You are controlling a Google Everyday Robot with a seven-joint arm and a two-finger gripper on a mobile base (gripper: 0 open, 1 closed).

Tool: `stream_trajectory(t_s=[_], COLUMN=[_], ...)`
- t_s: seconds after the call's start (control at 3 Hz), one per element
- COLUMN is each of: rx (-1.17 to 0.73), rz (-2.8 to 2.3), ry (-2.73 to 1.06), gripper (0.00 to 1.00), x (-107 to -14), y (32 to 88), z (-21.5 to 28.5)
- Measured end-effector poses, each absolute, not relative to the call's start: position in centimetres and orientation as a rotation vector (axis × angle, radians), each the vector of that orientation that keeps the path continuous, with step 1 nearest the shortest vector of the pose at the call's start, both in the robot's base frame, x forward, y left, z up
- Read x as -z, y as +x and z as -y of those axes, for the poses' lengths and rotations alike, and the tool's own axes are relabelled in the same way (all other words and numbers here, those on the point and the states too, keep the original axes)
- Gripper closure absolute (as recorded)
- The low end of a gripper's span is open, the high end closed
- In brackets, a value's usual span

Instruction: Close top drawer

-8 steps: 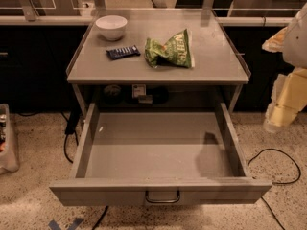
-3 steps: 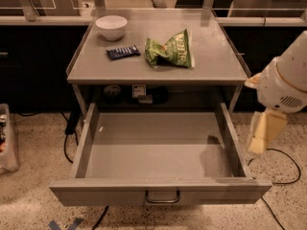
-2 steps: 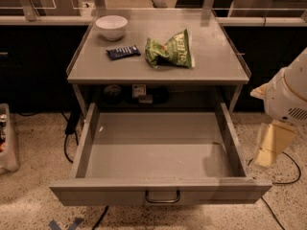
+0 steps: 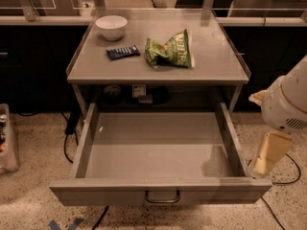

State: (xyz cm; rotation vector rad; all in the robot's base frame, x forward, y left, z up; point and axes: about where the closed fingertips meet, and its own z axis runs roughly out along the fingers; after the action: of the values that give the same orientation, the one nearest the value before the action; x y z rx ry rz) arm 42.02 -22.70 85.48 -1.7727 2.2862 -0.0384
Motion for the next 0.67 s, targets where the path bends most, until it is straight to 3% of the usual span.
stream_trajectory(t_s=[0.67], rx=[-0.034], rz=[-2.318], ry=[-1.857], gripper=[0.00], x=[-81.0], y=[40.4], z=[22.1])
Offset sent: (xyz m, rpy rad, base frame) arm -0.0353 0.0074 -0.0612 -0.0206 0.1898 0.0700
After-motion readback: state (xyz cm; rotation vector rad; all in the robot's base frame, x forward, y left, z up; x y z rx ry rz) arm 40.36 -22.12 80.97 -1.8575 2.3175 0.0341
